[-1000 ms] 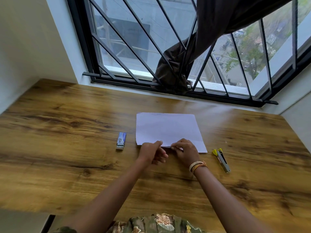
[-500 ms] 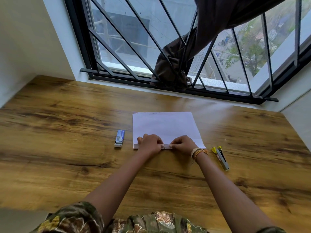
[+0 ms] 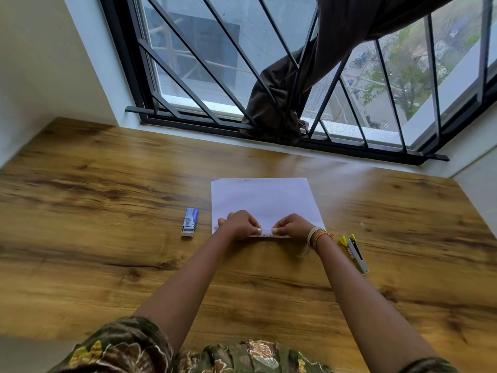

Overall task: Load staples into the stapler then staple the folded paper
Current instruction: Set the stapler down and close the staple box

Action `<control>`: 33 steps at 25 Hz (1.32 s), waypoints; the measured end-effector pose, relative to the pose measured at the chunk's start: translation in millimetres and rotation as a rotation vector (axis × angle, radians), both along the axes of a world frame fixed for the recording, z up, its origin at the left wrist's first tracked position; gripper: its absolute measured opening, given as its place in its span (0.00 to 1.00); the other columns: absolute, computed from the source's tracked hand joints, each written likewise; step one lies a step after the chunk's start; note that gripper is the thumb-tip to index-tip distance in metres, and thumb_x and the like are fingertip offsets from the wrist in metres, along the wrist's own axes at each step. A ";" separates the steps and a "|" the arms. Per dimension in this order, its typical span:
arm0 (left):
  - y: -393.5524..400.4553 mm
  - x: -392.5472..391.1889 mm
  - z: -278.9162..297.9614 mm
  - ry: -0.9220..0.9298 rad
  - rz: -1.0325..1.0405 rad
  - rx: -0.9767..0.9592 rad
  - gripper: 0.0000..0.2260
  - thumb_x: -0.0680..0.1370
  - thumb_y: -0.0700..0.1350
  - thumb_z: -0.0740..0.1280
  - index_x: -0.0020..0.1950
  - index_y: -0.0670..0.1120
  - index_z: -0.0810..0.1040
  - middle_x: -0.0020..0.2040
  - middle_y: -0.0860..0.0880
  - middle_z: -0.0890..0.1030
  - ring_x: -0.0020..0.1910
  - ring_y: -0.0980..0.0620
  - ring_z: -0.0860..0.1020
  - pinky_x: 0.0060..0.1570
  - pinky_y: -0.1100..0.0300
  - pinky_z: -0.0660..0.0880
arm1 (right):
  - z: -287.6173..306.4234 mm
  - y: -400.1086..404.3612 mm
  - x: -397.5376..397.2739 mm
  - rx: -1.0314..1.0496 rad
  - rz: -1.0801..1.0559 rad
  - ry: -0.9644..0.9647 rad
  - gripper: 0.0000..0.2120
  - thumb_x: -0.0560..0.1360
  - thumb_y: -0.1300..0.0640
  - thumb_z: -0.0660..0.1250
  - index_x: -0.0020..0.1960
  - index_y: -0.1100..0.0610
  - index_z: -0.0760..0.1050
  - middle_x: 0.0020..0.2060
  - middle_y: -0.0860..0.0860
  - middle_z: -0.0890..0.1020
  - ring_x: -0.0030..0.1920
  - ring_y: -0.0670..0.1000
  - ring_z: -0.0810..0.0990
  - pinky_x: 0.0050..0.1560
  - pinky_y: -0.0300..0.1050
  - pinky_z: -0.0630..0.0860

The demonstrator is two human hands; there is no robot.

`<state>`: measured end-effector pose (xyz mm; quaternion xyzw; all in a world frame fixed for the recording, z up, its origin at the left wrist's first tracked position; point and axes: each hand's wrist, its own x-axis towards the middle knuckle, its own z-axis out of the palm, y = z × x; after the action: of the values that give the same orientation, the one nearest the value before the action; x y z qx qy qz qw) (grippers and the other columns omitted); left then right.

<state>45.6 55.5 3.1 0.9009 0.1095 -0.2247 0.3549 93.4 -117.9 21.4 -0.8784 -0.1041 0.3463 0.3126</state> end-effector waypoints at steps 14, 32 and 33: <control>-4.2 -68.2 -43.1 -0.891 -0.036 0.228 0.02 0.69 0.45 0.74 0.41 0.50 0.85 0.39 0.54 0.82 0.41 0.51 0.79 0.42 0.55 0.68 | -56.4 -18.4 -76.6 0.172 -0.124 -0.918 0.01 0.70 0.61 0.73 0.41 0.58 0.83 0.38 0.51 0.80 0.41 0.50 0.77 0.43 0.40 0.74; -28.1 -75.0 -38.4 -0.541 -0.249 0.433 0.25 0.82 0.54 0.48 0.79 0.51 0.51 0.79 0.52 0.51 0.78 0.52 0.49 0.75 0.48 0.45 | -41.2 -84.9 -78.8 -0.500 -0.694 -0.887 0.31 0.63 0.62 0.70 0.66 0.59 0.69 0.64 0.66 0.70 0.61 0.67 0.71 0.60 0.62 0.67; -28.5 -76.0 -38.6 -0.554 -0.245 0.428 0.25 0.82 0.54 0.49 0.79 0.51 0.51 0.79 0.52 0.51 0.78 0.52 0.49 0.75 0.48 0.45 | -39.8 -88.4 -79.7 -0.495 -0.730 -0.820 0.30 0.66 0.62 0.69 0.67 0.60 0.67 0.62 0.66 0.71 0.60 0.67 0.71 0.58 0.61 0.68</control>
<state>-30.4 27.0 -35.5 0.9878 -0.0549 0.0151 0.1450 13.7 -206.3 -18.5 -0.9659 0.1757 -0.1366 0.1320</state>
